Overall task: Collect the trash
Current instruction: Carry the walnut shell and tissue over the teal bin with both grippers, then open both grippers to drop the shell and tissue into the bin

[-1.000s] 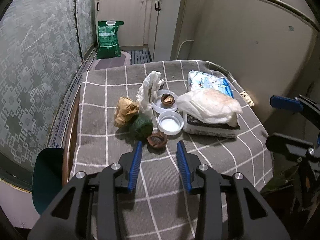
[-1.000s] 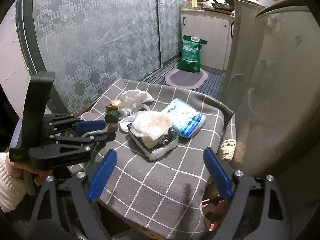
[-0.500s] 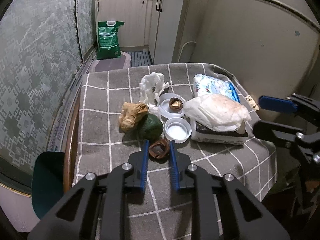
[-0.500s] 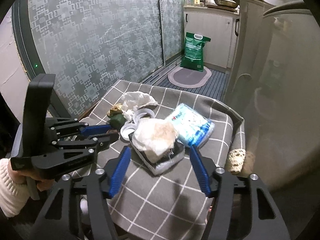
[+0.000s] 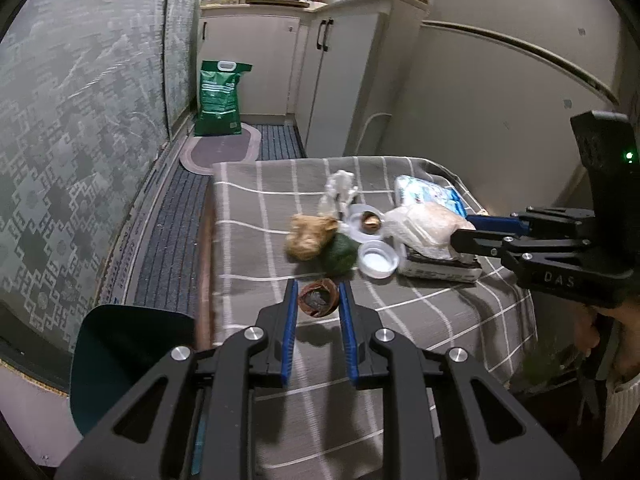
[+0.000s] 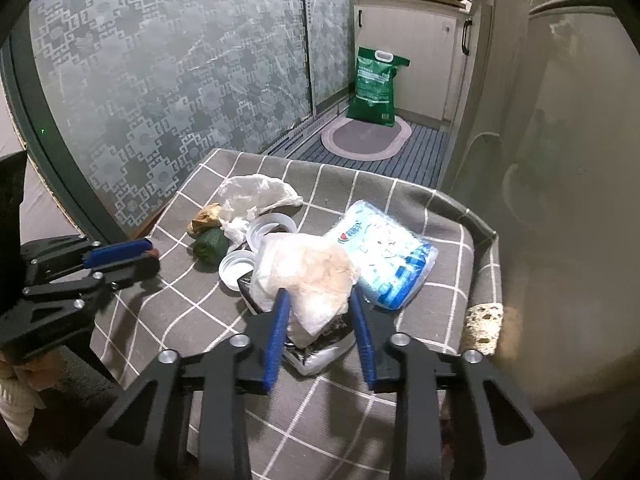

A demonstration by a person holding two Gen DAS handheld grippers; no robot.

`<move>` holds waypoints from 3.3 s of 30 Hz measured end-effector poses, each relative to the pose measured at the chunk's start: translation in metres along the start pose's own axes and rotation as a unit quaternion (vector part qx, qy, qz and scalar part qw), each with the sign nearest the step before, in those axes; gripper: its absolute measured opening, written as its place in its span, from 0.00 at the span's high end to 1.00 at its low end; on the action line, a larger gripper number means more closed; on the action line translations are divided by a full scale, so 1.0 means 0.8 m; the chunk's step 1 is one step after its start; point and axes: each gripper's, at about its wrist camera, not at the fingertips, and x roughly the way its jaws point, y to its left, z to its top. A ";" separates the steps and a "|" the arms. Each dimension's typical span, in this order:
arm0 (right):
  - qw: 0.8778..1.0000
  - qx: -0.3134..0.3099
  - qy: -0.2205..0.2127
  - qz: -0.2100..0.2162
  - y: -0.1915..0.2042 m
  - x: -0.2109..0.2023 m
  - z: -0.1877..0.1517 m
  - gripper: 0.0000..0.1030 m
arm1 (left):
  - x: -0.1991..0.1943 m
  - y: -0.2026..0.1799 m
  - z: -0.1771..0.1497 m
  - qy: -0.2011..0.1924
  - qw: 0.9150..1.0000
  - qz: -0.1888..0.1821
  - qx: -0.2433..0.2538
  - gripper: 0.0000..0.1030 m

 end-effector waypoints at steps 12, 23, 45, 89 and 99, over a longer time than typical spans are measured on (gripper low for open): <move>0.998 -0.021 -0.048 -0.035 0.032 -0.045 0.026 0.88 | -0.031 0.060 -0.018 -0.008 0.999 0.030 -0.015 0.79; 0.996 -0.057 -0.075 -0.012 0.102 -0.050 0.058 0.88 | -0.043 0.129 -0.044 -0.002 0.998 0.051 -0.046 0.79; 0.986 -0.154 0.001 0.057 0.285 0.056 0.082 0.88 | -0.015 0.239 -0.121 0.076 0.990 0.067 -0.098 0.79; 0.965 -0.180 0.178 0.064 0.383 0.241 -0.012 0.88 | -0.146 0.244 -0.096 -0.022 0.992 0.092 -0.082 0.88; 0.956 -0.202 0.208 0.044 0.382 0.270 -0.042 0.65 | -0.185 0.226 -0.078 -0.063 0.992 0.093 -0.063 0.88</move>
